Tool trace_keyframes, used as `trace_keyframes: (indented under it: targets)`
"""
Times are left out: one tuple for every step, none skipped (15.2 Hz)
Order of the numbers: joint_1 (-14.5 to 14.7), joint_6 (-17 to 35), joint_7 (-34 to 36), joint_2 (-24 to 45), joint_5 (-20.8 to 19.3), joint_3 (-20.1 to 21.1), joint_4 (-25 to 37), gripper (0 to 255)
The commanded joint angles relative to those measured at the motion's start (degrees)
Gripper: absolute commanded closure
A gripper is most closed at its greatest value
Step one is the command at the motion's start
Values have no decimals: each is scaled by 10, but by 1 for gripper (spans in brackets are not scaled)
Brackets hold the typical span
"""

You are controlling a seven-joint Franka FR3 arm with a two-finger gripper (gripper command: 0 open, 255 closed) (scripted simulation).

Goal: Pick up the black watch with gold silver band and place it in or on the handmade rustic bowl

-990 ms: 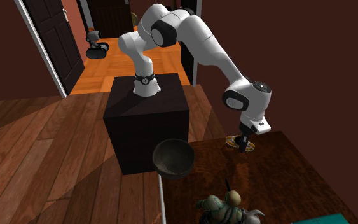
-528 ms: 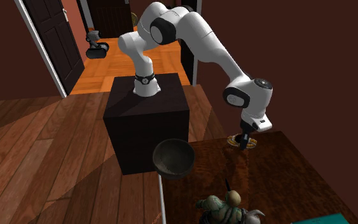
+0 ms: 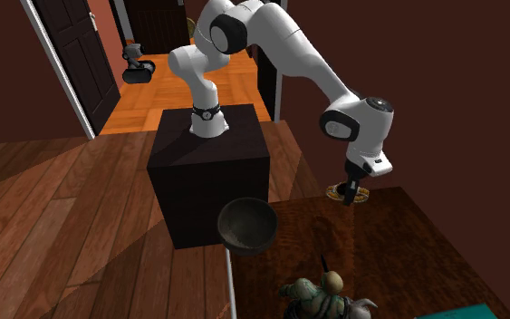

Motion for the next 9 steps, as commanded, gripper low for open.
trace_keyframes:
  targets:
    - [-2,-10,-1,-10,3,3,-1,255]
    - [-2,-14,-2,-16,4,4,-2,255]
    - [-3,-18,-3,-21,5,5,-3,255]
    - [-4,-23,-3,-26,7,7,-3,255]
    - [-5,-27,-4,-31,8,8,-4,255]
    - [-6,-32,-5,-36,10,9,-4,255]
    - [-7,-37,-6,-41,11,10,-5,255]
    - [-8,-41,-6,-46,12,12,-5,255]
    - [-8,-46,-7,-51,14,13,-5,255]
